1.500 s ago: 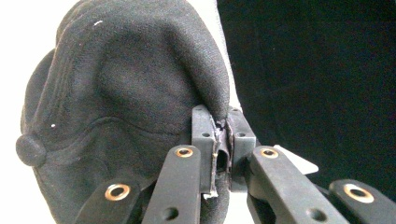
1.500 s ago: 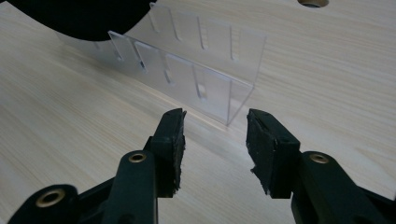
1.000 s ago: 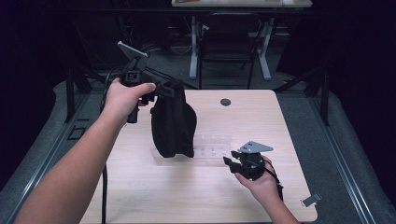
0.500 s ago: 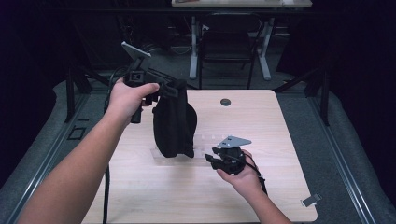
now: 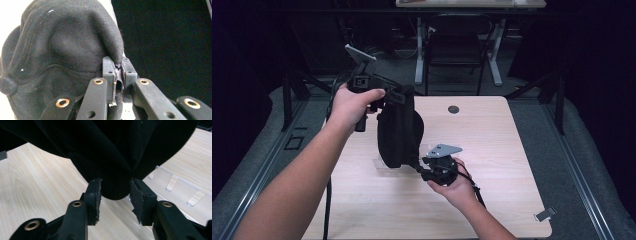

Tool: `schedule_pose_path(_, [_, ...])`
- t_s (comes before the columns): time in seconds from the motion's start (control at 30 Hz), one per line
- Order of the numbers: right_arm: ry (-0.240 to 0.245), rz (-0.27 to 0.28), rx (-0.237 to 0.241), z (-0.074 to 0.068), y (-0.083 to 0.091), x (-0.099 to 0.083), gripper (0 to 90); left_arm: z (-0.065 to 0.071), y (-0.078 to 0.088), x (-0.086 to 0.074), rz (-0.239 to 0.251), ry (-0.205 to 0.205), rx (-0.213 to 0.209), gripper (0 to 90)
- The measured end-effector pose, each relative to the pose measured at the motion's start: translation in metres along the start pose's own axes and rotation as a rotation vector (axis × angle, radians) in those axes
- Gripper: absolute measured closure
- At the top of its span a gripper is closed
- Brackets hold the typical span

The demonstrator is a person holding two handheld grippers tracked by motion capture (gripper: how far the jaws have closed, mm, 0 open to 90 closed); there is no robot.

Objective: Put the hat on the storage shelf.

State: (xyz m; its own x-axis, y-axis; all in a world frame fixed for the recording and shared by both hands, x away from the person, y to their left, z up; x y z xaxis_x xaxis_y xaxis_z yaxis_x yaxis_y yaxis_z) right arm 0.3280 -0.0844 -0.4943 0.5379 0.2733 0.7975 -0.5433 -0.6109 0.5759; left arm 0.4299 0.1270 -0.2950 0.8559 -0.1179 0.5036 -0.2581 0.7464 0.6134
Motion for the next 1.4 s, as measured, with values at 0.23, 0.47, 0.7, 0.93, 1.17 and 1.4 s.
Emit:
schedule_pose_path(0.23, [0.013, 0.012, 0.028, -0.004, 0.008, 0.000, 61.6, 0.001, 0.000, 0.000, -0.001, 0.000, 0.000, 84.8])
schedule_pose_path(0.47, [0.048, 0.024, 0.056, -0.018, 0.009, 0.005, 63.8, 0.005, -0.004, 0.000, 0.000, -0.005, -0.003, 84.7])
schedule_pose_path(0.7, [0.054, 0.015, 0.030, -0.022, 0.003, 0.008, 75.7, 0.006, -0.008, 0.001, -0.006, -0.009, -0.014, 84.7])
schedule_pose_path(0.93, [0.080, 0.006, 0.015, -0.022, 0.005, 0.006, 79.2, 0.008, -0.010, 0.000, -0.006, -0.012, -0.028, 83.8])
schedule_pose_path(1.17, [0.133, 0.017, -0.028, -0.025, 0.006, 0.002, 82.5, 0.009, -0.013, 0.001, -0.003, -0.019, -0.048, 80.3])
schedule_pose_path(1.4, [0.170, 0.032, -0.061, -0.027, 0.007, -0.001, 83.9, 0.011, -0.015, 0.001, -0.001, -0.034, -0.074, 73.4])
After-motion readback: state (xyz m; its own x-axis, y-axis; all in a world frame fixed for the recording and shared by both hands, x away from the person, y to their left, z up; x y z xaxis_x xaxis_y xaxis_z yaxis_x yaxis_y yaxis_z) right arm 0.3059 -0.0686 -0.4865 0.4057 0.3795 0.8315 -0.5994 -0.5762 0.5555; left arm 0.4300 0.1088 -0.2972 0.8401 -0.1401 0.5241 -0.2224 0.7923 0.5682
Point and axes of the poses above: each handheld gripper's, and its own axes: y roughly backward along the jaws, x roughly out of its top, z roughly to its right, the point moved 1 cm from there along -y, roughly forward along the jaws, and after that the axes turned 8 degrees about -y, right-handed, at the moved point
